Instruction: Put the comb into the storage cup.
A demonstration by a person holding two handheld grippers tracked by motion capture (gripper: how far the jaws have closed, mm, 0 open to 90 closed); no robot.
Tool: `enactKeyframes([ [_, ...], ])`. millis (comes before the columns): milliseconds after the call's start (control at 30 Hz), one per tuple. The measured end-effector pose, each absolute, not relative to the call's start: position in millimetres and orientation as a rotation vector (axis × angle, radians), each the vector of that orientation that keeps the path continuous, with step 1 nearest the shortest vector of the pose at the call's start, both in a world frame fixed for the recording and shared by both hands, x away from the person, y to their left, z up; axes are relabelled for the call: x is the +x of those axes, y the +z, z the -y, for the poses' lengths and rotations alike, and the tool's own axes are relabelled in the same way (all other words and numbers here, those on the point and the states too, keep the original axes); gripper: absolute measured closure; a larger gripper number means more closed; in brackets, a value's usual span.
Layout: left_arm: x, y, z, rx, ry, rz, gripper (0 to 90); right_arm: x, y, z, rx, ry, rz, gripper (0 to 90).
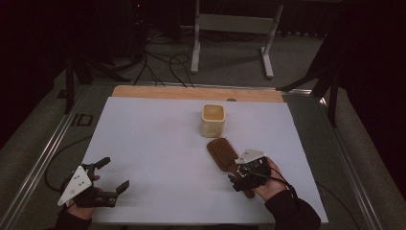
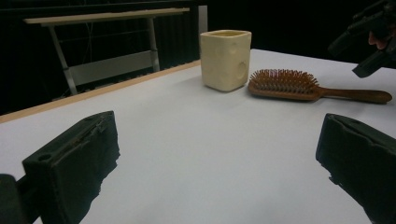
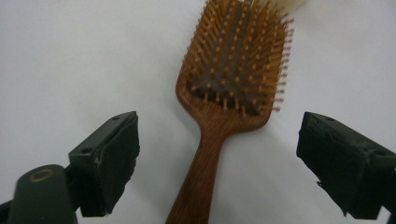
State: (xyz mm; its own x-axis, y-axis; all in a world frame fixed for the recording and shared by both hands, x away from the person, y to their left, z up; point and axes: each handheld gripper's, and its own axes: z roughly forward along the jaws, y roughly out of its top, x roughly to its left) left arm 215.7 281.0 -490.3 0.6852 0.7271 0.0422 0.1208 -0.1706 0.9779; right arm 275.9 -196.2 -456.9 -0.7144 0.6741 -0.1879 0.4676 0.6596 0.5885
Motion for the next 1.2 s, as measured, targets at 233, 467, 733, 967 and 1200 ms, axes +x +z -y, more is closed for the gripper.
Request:
enactKeyframes([
  [233, 215.6, -490.4, -281.1, 1.683, 0.622, -0.692, 0.0, 282.7, -457.2, 188.6, 0.913, 0.715, -2.482, 17.4],
  [467, 215.6, -490.5, -280.7, 1.685, 0.621, -0.691, 0.0, 295.3, -465.8, 189.1, 1.055, 0.660, -2.546, 19.2],
  [733, 215.6, -490.8, -280.5, 1.686, 0.618, -0.690, 0.0, 300.6, -470.2, 188.0, 1.199, 0.604, -2.500, 11.5],
  [967, 215.5, -490.5, -280.5, 1.685, 0.615, -0.687, 0.0, 302.8, -478.8, 184.1, 1.270, 0.573, -2.496, 14.2],
  [1200, 215.4, -490.5, -280.6, 1.684, 0.614, -0.688, 0.0, 303.8, -486.4, 182.1, 1.299, 0.521, -2.516, 27.2],
])
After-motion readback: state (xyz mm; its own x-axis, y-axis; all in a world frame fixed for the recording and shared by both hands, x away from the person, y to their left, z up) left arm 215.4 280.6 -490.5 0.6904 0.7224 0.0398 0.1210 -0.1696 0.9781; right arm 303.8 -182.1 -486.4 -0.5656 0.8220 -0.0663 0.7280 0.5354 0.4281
